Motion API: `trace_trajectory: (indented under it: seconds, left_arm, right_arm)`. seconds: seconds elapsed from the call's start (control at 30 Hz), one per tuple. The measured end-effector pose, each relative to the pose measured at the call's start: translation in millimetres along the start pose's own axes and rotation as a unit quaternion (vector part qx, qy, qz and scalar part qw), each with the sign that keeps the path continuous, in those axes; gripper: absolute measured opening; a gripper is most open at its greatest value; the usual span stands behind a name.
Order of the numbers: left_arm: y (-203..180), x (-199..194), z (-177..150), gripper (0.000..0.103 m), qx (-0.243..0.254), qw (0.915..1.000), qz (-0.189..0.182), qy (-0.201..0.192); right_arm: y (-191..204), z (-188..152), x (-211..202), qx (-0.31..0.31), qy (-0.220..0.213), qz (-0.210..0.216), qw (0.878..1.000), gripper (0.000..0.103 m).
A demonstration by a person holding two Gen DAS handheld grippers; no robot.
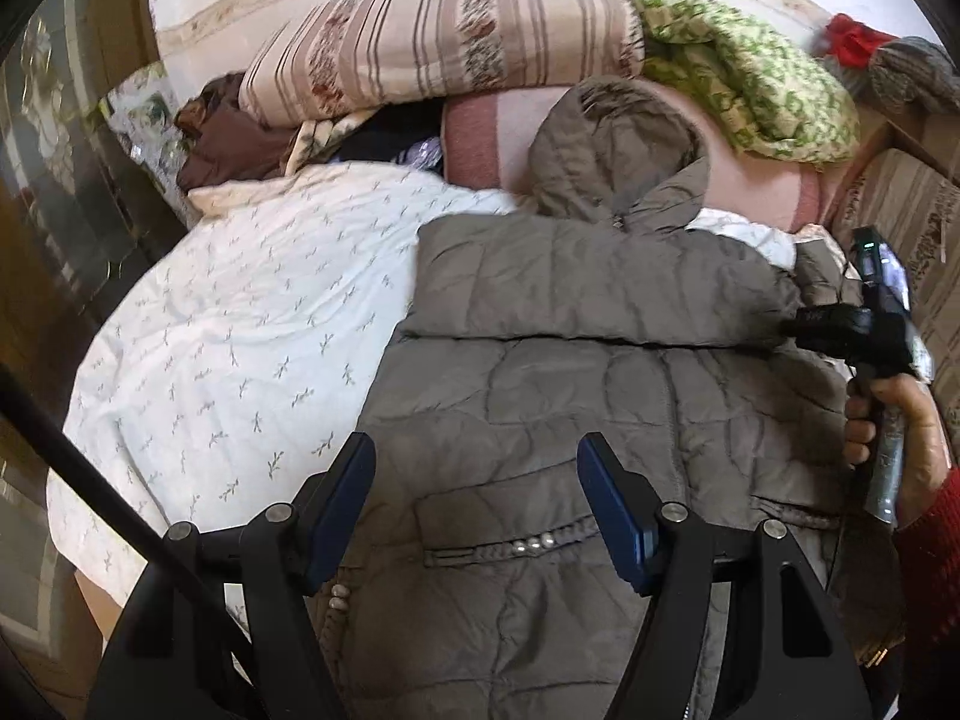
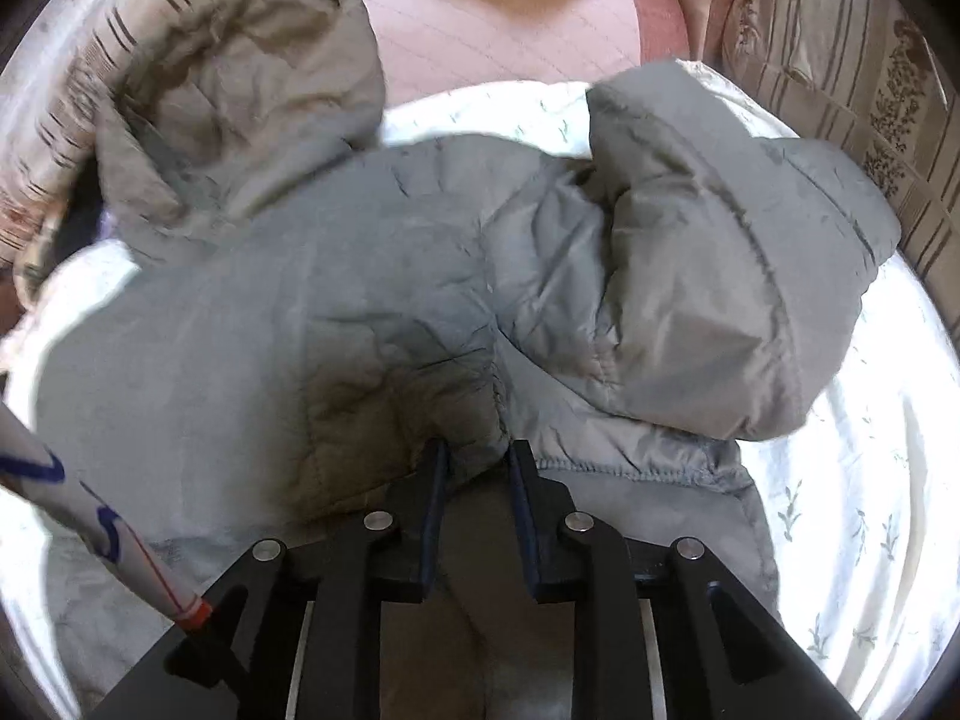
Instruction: Fold large clothes
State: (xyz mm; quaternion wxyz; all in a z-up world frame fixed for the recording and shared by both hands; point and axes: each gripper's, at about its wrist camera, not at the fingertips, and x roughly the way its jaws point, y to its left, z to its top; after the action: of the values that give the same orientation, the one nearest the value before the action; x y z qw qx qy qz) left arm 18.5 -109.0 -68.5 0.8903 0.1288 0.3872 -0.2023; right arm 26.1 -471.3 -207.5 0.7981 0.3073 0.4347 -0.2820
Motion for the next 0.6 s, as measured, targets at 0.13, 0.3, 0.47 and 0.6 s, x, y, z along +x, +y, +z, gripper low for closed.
trace_trajectory:
  seconds: [0.13, 0.3, 0.47, 0.6]
  left_arm:
    - [-18, -16, 1, 0.069, 0.013, 0.9996, -0.023, -0.01]
    - [-37, -21, 2, 0.069, 0.027, 0.9981, -0.055, -0.004]
    - [-47, -8, 0, 0.069, 0.038, 0.9982, -0.046, 0.006]
    - [-45, 13, 0, 0.069, 0.031, 0.9984, -0.036, 0.03]
  right_arm:
    - [-38, -7, -50, 0.043, -0.035, 0.093, 0.994, 0.06]
    - [-115, -7, -73, 0.092, -0.07, 0.06, 0.992, 0.067]
    - [-216, -2, -56, 0.196, -0.057, 0.009, 0.979, 0.067]
    - [-275, 13, -31, 0.26, -0.047, 0.009, 0.964, 0.067]
